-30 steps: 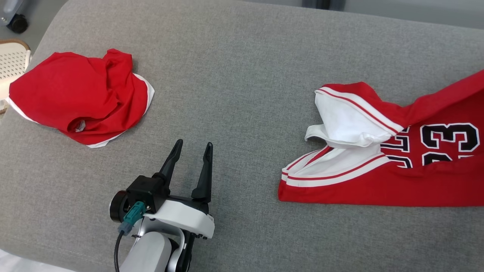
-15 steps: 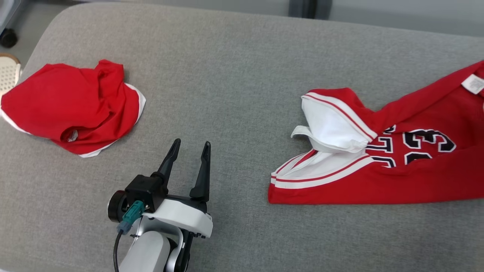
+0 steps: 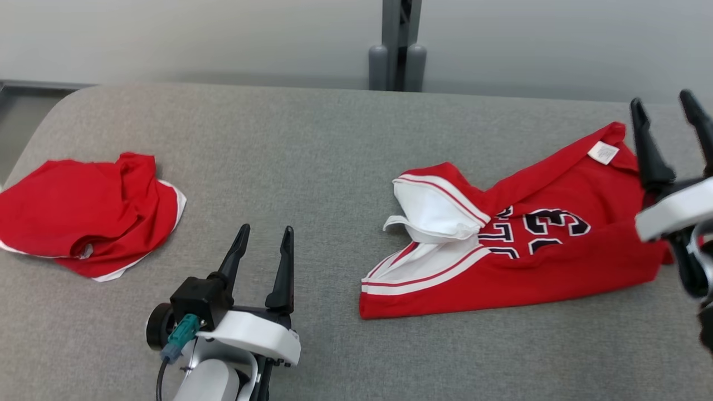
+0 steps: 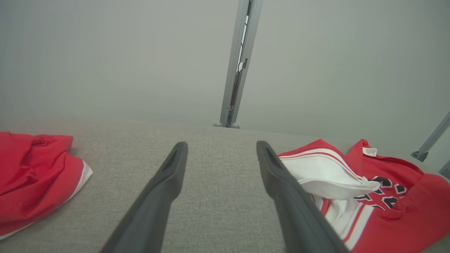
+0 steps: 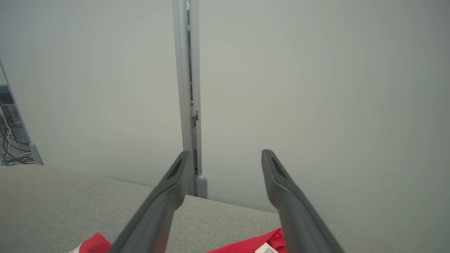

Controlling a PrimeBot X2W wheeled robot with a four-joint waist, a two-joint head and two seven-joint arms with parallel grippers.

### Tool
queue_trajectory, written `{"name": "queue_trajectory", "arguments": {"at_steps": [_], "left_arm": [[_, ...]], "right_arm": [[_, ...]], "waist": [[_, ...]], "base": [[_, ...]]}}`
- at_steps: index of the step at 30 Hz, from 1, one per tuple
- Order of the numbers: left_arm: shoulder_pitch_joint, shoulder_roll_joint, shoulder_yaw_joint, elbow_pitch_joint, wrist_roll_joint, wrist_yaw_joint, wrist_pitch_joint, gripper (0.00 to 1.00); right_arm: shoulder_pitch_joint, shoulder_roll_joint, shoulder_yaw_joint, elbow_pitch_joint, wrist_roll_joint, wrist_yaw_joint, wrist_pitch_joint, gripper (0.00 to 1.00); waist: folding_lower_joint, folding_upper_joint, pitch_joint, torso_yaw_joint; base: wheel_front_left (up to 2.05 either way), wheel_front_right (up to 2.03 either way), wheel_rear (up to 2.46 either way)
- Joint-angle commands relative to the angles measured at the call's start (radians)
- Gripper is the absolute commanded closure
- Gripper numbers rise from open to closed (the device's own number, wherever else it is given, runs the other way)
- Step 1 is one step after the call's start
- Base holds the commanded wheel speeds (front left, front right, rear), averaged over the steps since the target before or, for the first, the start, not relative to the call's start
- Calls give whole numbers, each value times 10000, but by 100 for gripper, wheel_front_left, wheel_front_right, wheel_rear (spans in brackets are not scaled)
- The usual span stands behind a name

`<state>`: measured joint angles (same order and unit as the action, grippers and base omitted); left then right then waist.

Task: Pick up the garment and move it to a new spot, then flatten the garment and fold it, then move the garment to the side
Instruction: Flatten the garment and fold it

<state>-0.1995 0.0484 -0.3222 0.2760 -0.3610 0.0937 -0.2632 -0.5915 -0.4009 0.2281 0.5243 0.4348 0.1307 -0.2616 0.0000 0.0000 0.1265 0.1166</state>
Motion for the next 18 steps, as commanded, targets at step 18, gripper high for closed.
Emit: {"name": "queue_trajectory", "arguments": {"at_steps": [18], "left_arm": [[952, 39, 639, -8, 18, 95, -15, 0]], "right_arm": [[4095, 1880, -797, -2933, -2111, 2, -55, 0]], "waist": [[0, 0, -902, -458]], "base": [[0, 0, 0]]}}
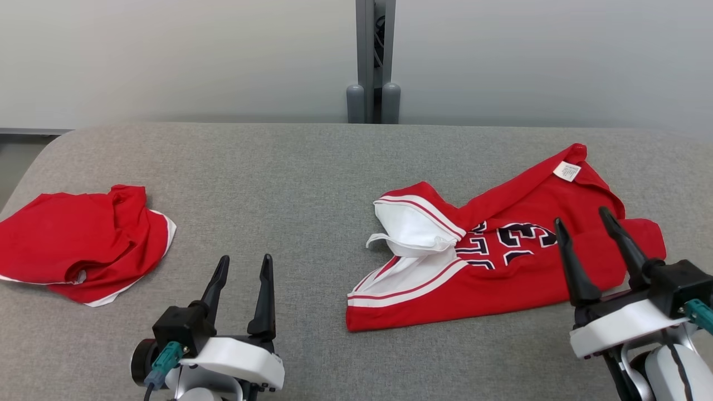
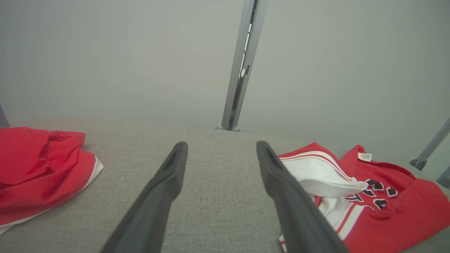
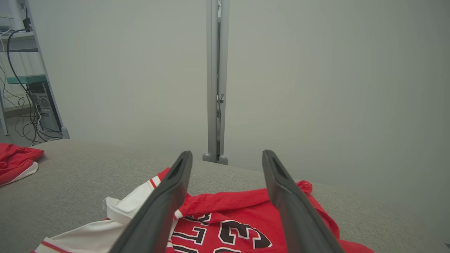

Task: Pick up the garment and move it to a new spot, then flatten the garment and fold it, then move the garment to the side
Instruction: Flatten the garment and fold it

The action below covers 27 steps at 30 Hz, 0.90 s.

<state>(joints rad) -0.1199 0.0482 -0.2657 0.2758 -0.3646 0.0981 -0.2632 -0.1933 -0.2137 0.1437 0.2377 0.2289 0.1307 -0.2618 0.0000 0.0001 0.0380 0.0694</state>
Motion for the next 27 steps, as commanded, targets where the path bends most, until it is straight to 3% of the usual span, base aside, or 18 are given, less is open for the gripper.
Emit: {"name": "queue_trajectory", "arguments": {"at_steps": [1, 9, 19, 27], "left_arm": [[162, 41, 108, -15, 60, 64, -15, 0], [70, 38, 101, -126, 141, 10, -15, 0], [-307, 38, -198, -71, 138, -66, -13, 0], [-536, 38, -330, -111, 16, 4, -15, 0]], "right_arm": [[167, 26, 96, -72, -103, 2, -53, 0], [-66, -246, 946, 132, -73, 2, -52, 0], [-1785, -1310, 3494, 2375, 405, 2, -54, 0], [-2793, -1742, 4649, 3281, 798, 2, -52, 0]], "waist": [[0, -1, -36, 28], [0, -1, 137, 297], [0, -1, 884, 1044], [0, -1, 1352, 1639]], "base": [[0, 0, 0], [0, 0, 0], [0, 0, 0], [0, 0, 0]]}}
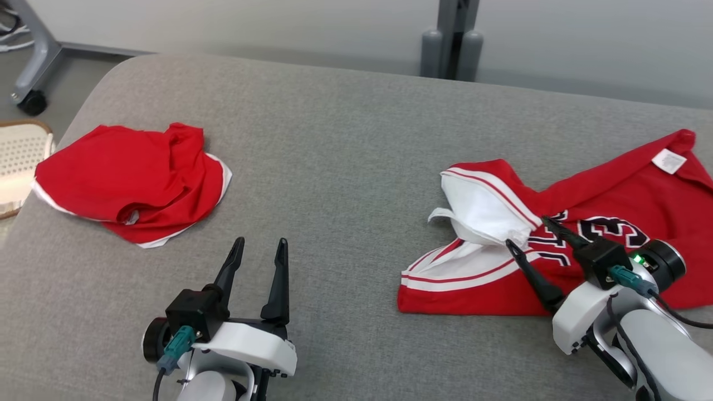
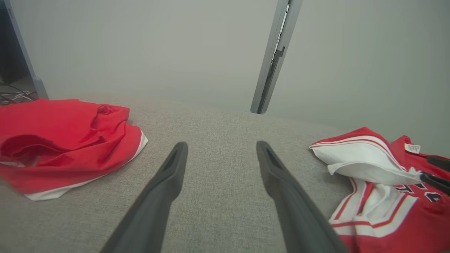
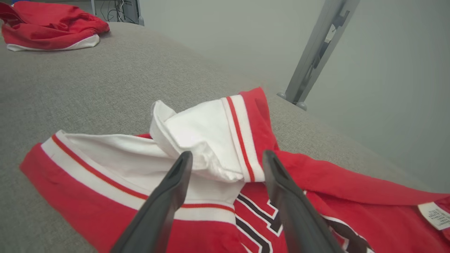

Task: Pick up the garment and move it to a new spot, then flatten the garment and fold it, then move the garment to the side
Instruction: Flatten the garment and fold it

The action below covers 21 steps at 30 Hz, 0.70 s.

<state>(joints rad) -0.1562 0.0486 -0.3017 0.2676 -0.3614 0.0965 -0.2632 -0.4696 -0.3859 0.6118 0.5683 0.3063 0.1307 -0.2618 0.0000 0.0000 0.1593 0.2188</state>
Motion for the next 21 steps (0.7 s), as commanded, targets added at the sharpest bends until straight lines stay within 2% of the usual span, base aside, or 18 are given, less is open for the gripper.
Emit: {"name": "queue_trajectory", "arguments": {"at_steps": [1, 5, 6, 8, 13, 21], "left_arm": [[-205, 33, 11, -32, -48, 32, -15, 0], [-189, 33, -56, -40, -111, 89, -15, 0], [-191, 33, -65, -42, -126, 84, -15, 0], [-188, 35, -75, -51, -159, 96, -15, 0], [-220, 36, -122, -89, -222, 152, -15, 0], [-345, 36, -299, -173, -329, 176, -15, 0]], "right_arm": [[-138, -65, 119, 93, 64, 2, -54, 0], [-447, -265, 682, 483, 321, 2, -54, 0], [-493, -258, 803, 531, 449, 2, -54, 15], [-605, -314, 984, 619, 647, 2, -54, 100], [-884, -471, 1234, 666, 1149, 2, -54, 100], [-1463, -870, 1009, 369, 1609, 2, -54, 100]], "waist": [[0, 0, 185, 212], [0, 0, 296, 426], [0, 0, 308, 457], [0, 0, 322, 503], [0, 0, 340, 584], [0, 0, 462, 755]], "base": [[0, 0, 0], [0, 0, 0], [0, 0, 0], [0, 0, 0], [0, 0, 0], [0, 0, 0]]}}
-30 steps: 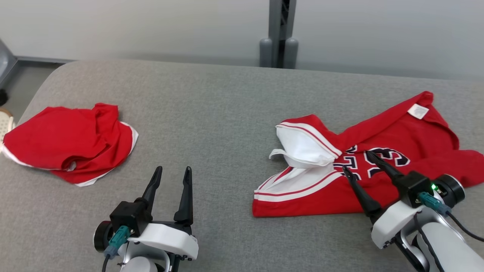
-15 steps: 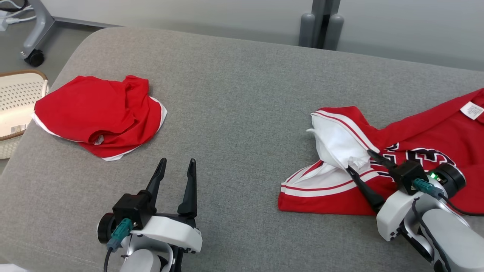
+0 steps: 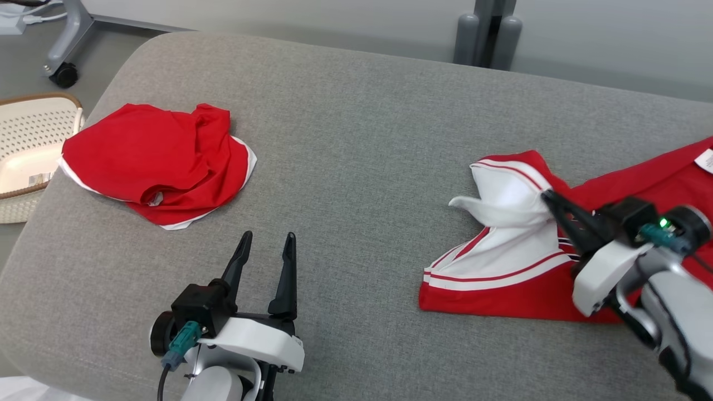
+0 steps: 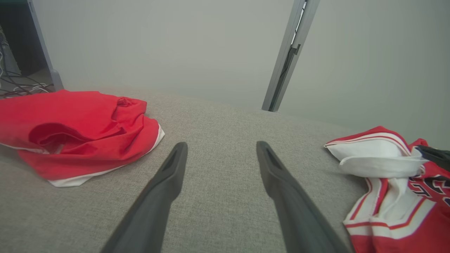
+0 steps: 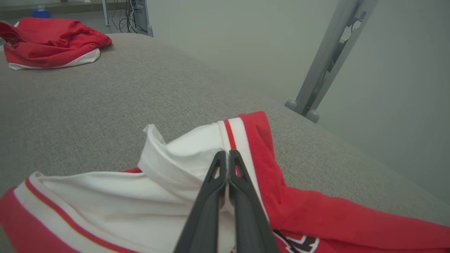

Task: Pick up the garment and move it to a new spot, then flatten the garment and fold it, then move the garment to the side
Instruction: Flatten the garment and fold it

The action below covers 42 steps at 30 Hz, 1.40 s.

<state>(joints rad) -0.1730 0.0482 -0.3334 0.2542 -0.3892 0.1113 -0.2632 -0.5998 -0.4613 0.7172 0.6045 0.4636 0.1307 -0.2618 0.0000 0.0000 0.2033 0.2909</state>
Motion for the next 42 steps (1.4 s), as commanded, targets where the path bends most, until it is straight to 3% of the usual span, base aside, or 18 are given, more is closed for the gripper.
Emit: {"name": "queue_trajectory", "arguments": {"at_steps": [1, 9, 22, 24, 27, 31, 42], "left_arm": [[-202, 40, -8, -49, -76, 29, -15, 0], [-276, 42, -271, -116, -173, 22, -15, 0], [-539, 37, -776, -294, -539, 144, -15, 0], [-554, 36, -788, -317, -568, 175, -15, 0], [-560, 36, -741, -334, -572, 237, -15, 0], [-686, 34, -618, -312, -483, 219, -15, 0], [-637, 40, 55, -170, 79, 33, -15, 0]], "right_arm": [[-276, -176, -127, 0, 88, 2, -54, 100], [-1908, -773, 97, 656, 647, 2, -54, 100], [-4670, -752, 135, 3992, 1412, 0, -18, 100], [-4956, -544, -117, 4756, 1318, 2, -35, 0], [-5173, -182, -458, 5354, 1187, 2, -47, 0], [-4842, -6, -687, 5160, 780, 2, -51, 0], [-2350, 390, -3175, 2483, 65, 2, -52, 0]], "waist": [[0, 0, 46, 83], [0, 0, 430, 484], [0, 0, 1198, 1388], [0, 0, 1247, 1416], [0, 0, 1261, 1321], [0, 0, 1165, 952], [0, 0, 184, -862]], "base": [[0, 0, 0], [0, 0, 0], [0, 0, 0], [0, 0, 0], [0, 0, 0], [0, 0, 0], [0, 0, 0]]}}
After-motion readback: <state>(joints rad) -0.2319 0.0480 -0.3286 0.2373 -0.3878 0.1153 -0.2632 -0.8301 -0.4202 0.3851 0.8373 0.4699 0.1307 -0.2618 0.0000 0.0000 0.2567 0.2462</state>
